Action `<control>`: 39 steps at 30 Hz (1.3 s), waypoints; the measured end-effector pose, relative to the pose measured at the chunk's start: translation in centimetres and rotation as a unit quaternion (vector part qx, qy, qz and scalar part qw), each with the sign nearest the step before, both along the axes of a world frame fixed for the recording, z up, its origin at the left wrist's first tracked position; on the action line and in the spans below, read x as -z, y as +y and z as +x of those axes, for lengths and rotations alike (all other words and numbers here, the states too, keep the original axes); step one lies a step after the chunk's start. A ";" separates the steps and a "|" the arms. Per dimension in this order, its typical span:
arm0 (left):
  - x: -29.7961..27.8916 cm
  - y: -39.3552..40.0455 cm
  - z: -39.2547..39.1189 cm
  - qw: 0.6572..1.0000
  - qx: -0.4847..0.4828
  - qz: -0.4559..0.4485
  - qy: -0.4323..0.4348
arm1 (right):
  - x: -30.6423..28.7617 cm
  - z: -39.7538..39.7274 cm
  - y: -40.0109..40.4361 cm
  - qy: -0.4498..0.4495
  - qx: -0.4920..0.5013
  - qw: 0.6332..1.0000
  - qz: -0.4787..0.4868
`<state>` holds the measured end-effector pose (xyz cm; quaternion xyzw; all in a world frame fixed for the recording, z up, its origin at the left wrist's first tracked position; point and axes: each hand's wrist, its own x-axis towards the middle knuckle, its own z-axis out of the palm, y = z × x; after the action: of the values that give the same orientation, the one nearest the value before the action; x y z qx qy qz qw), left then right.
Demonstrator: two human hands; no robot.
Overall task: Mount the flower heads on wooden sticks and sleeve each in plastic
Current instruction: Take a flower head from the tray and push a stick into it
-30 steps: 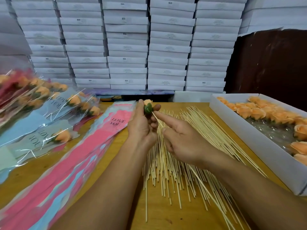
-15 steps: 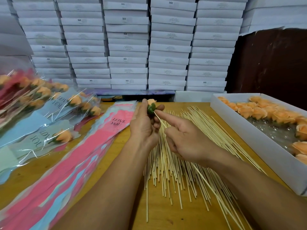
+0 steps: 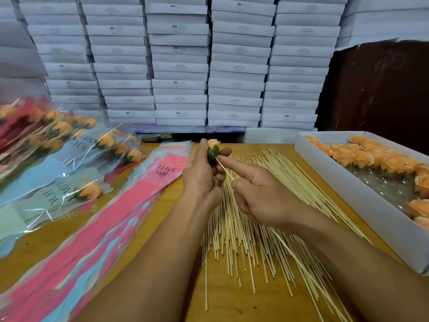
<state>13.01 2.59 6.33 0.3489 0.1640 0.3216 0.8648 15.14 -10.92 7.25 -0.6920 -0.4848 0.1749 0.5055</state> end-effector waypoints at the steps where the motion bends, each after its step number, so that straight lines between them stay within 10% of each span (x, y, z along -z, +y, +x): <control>1: 0.0 0.0 0.0 1.000 -0.003 0.000 0.001 | 0.0 0.0 0.0 0.000 -0.001 1.000 0.001; 39: 0.1 -0.2 -0.1 1.000 -0.016 0.022 -0.007 | -0.3 0.1 -0.2 0.003 0.011 1.000 -0.013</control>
<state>12.94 2.35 6.24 0.3629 0.1568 0.3417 0.8526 15.22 -11.11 7.57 -0.7035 -0.4733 0.1773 0.4996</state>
